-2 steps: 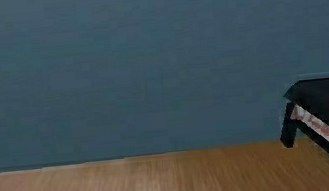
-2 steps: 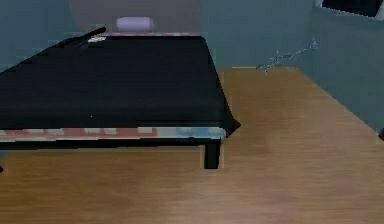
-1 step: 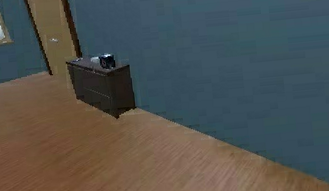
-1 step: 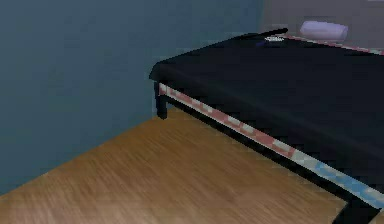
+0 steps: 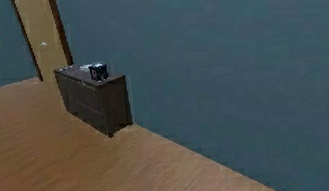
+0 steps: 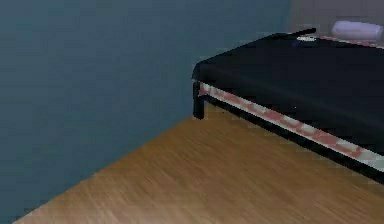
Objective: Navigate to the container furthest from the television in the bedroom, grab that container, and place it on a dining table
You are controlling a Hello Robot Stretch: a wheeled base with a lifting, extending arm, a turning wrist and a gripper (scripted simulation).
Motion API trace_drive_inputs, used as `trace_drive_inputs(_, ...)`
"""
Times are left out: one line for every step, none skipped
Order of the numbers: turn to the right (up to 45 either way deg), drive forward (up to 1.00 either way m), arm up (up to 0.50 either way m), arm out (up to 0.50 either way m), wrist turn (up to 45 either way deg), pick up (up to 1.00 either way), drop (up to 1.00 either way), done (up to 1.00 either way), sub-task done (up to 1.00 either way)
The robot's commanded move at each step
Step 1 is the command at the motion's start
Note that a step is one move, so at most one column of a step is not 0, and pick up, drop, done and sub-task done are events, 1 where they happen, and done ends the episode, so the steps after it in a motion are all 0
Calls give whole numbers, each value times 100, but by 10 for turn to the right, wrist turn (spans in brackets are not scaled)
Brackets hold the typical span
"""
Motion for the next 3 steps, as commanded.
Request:
trace_drive_inputs(-180,0,0,0,0,0,0,0,0)
trace_drive_inputs(-30,0,0,0,0,0,0,0,0)
trace_drive_inputs(0,100,0,0,0,0,0,0,0)
